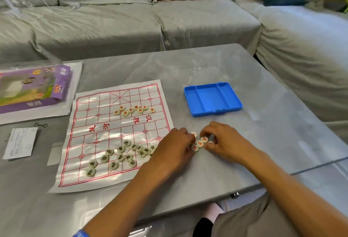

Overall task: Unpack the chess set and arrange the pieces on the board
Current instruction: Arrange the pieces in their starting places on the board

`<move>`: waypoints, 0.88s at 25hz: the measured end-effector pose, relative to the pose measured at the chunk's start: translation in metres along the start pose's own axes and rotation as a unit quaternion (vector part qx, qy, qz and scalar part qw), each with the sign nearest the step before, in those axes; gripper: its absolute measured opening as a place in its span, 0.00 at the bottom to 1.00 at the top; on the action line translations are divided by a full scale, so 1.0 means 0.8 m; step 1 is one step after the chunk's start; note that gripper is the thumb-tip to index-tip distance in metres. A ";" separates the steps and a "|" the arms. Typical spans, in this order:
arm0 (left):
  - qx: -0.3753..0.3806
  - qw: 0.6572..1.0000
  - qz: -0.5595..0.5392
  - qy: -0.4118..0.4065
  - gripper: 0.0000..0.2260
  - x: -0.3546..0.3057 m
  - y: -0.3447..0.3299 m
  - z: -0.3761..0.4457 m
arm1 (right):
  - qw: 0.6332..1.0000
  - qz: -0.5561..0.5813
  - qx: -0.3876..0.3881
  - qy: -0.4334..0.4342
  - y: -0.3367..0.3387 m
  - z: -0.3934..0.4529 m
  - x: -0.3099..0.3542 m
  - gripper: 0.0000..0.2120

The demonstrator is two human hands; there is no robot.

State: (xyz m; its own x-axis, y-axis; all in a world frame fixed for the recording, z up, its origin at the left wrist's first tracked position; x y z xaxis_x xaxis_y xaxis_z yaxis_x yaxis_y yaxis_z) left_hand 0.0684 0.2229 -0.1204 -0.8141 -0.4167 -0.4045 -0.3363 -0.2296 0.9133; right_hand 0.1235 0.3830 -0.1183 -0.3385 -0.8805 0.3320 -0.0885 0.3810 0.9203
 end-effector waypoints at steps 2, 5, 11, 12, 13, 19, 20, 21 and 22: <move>-0.012 1.000 -0.002 -0.002 0.12 -0.002 0.000 0.002 | 1.000 0.002 -0.010 -0.012 -0.003 0.003 -0.004 0.10; -0.042 0.999 -0.014 0.019 0.12 -0.003 -0.001 0.001 | 0.999 -0.002 -0.035 -0.025 -0.006 0.004 0.000 0.09; -0.053 0.998 0.025 0.034 0.12 -0.013 0.006 0.003 | 0.997 0.007 -0.046 -0.054 -0.004 0.007 -0.002 0.09; -0.050 0.998 0.034 0.035 0.12 -0.013 0.008 0.004 | 0.997 0.008 -0.047 -0.058 -0.004 0.007 -0.002 0.09; -0.044 0.998 0.032 0.034 0.12 -0.012 0.009 0.004 | 0.997 0.008 -0.047 -0.061 -0.004 0.007 -0.002 0.09; -0.039 0.998 -0.039 0.030 0.12 -0.007 0.006 0.001 | 0.995 0.039 -0.050 -0.074 0.004 0.009 0.001 0.09; -0.043 0.998 -0.042 0.029 0.12 -0.007 0.006 0.000 | 0.994 0.049 -0.055 -0.077 0.006 0.009 0.001 0.09; -0.048 0.997 -0.045 0.028 0.12 -0.007 0.007 0.000 | 0.993 0.058 -0.061 -0.079 0.009 0.009 0.002 0.09; -0.053 0.997 -0.048 0.026 0.12 -0.007 0.009 0.000 | 0.992 0.067 -0.070 -0.079 0.012 0.007 0.003 0.09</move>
State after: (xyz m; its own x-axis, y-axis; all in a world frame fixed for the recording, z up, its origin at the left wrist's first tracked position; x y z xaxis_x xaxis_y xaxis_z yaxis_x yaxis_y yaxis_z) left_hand 0.0709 0.2235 -0.1115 -0.7539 -0.4320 -0.4950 -0.3575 -0.3623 0.8607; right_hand 0.1163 0.3867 -0.1097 -0.4815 -0.7655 0.4268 0.0946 0.4387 0.8936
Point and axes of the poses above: each hand's wrist, its own z-axis towards the middle knuckle, its own y-axis out of the back of the hand, x = y × z, the point moved 2 cm from there along z, towards the middle knuckle, and after that the axes turned 12 degrees about -y, right-handed, at the moved point
